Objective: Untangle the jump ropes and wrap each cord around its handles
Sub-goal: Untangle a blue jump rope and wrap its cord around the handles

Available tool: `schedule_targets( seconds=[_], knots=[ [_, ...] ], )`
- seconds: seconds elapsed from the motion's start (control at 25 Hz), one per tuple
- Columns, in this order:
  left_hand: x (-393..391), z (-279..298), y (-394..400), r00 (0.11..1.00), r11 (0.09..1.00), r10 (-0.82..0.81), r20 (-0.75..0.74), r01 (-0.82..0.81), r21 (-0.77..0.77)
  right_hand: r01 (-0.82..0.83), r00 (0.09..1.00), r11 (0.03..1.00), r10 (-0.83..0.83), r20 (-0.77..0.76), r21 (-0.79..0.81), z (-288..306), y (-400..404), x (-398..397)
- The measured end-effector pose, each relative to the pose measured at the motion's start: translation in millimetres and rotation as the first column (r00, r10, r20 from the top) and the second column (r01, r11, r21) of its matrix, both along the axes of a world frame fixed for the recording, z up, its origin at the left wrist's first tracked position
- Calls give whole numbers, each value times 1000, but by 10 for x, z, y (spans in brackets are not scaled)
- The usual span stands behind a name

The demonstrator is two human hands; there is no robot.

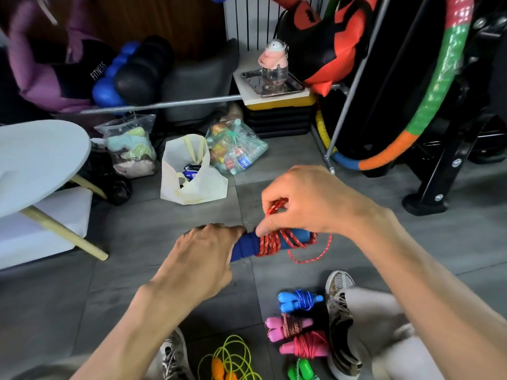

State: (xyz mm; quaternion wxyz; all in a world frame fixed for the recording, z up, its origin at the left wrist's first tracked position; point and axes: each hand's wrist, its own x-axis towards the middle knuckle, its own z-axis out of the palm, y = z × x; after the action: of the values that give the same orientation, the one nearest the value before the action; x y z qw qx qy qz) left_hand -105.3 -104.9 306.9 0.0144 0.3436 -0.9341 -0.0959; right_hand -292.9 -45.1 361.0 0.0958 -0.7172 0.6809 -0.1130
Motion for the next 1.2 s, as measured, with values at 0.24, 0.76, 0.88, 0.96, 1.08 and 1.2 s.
schedule_targets(
  seconds=[0.24,0.76,0.88,0.96,1.08,1.2],
  knots=[
    [102,95,35,933,923,-290,-212,331,195,-269,825,927,81,559,263,14,-69,-138],
    [67,99,15,585,580,633,-507,74,811,197,236,968,-200,951,155,-495,-273,343],
    [88,106,-16,551,440,716,-429,121,890,147,134,962,-251,959,231,-509,-321,371],
    [101,100,-44,547,464,717,-432,87,881,143,175,958,-273,946,250,-516,-313,357],
    [125,100,-112,491,449,761,-423,71,891,90,274,960,-281,920,266,-484,-244,324],
    [149,108,-164,470,449,784,-407,25,893,22,496,973,-208,843,228,-492,-174,324]
  ],
)
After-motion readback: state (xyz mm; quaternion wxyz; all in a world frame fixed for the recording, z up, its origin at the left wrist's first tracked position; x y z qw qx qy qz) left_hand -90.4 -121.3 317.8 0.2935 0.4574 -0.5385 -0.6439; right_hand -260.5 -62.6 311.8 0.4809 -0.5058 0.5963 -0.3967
